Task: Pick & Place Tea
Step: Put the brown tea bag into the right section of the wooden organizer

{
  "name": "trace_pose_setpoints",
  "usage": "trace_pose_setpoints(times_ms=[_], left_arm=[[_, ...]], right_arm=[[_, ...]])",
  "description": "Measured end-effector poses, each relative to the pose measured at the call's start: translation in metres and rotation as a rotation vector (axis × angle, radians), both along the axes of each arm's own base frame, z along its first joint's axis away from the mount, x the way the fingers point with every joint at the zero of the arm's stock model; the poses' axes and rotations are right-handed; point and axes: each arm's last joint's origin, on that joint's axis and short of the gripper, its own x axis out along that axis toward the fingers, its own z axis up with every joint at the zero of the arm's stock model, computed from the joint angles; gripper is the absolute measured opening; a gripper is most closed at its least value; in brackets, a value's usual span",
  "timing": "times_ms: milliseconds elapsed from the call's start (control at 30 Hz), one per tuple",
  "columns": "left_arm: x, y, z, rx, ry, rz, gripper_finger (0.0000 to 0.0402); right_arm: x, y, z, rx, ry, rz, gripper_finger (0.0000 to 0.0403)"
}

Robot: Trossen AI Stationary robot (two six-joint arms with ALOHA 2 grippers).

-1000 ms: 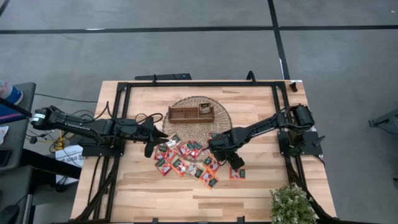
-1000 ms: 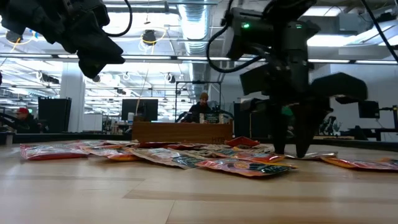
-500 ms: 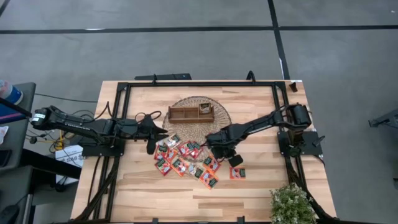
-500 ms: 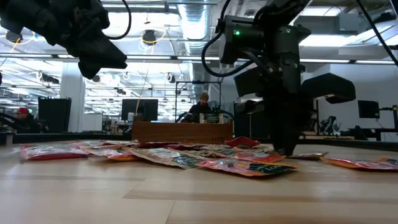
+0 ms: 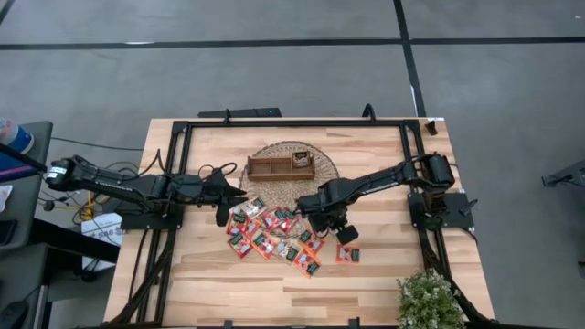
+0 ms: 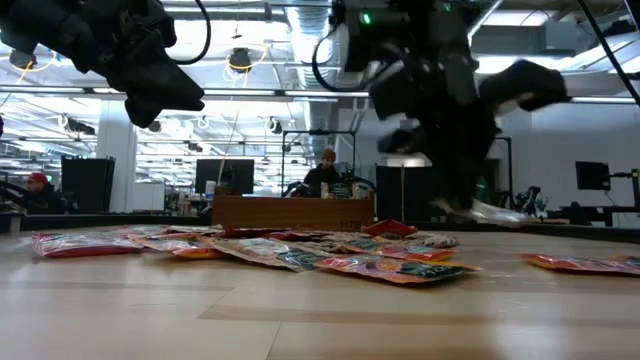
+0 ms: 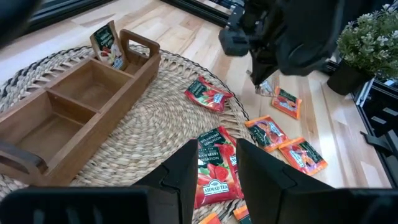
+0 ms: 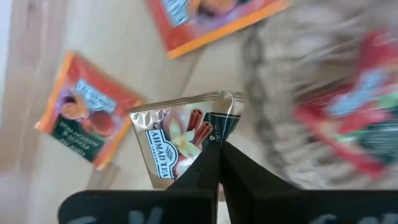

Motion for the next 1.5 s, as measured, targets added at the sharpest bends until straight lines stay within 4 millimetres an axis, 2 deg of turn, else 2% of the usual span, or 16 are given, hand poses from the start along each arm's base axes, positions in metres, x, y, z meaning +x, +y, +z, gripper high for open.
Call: trace_pose_setpoints(times_ms=[200, 333, 467, 733, 967, 1100, 1333, 1500], left_arm=[[0.0, 0.0, 0.0, 0.0, 0.0, 0.0, 0.0101], [0.0, 0.0, 0.0, 0.001, 0.0, -0.001, 0.0101], [0.0, 0.0, 0.0, 0.001, 0.0, -0.001, 0.0101], [0.0, 0.0, 0.0, 0.004, 0.001, -0.002, 0.0101], [-0.001, 0.0, -0.002, 0.009, 0.029, -0.003, 0.0101], [-0.001, 0.0, -0.003, 0.01, 0.038, -0.003, 0.0101], [-0.001, 0.0, -0.003, 0.01, 0.038, -0.003, 0.0101], [-0.001, 0.0, -0.003, 0.009, 0.038, -0.003, 0.0101]], right_arm=[[0.025, -0.014, 0.03, -0.199, -0.196, -0.011, 0.0001], [0.045, -0.036, 0.043, -0.341, -0.392, -0.107, 0.0001], [0.056, -0.063, 0.05, -0.493, -0.511, -0.185, 0.0001], [0.052, -0.128, 0.053, -0.575, -0.52, -0.341, 0.0], [0.046, -0.163, 0.052, -0.547, -0.521, -0.448, 0.0], [0.046, -0.164, 0.051, -0.467, -0.536, -0.483, 0.0], [0.049, -0.152, 0.051, -0.457, -0.543, -0.457, 0.0], [0.045, -0.152, 0.042, -0.49, -0.515, -0.491, 0.0]])
